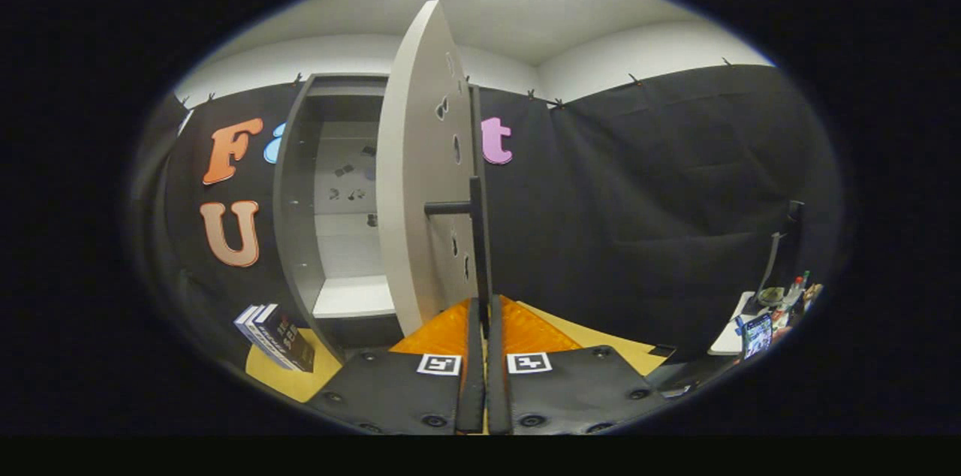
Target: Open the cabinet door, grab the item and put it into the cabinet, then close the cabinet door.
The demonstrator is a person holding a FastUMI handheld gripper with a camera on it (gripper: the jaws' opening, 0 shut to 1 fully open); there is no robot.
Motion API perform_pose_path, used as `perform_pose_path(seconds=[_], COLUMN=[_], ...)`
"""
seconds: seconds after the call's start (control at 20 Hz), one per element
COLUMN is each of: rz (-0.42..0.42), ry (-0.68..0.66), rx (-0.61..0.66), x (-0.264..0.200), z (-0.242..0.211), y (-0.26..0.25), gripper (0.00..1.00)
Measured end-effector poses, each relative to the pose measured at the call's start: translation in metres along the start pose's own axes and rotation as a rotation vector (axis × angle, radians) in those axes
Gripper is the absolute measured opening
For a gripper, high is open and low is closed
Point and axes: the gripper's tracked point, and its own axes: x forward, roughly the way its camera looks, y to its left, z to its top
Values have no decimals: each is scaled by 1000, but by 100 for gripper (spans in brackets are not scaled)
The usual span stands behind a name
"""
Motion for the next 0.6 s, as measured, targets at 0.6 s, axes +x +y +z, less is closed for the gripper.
perform_pose_path(seconds=[0.6], rz=[18], ry=[-13], rx=[-42], x=[15], z=[3], y=[-80], gripper=[9])
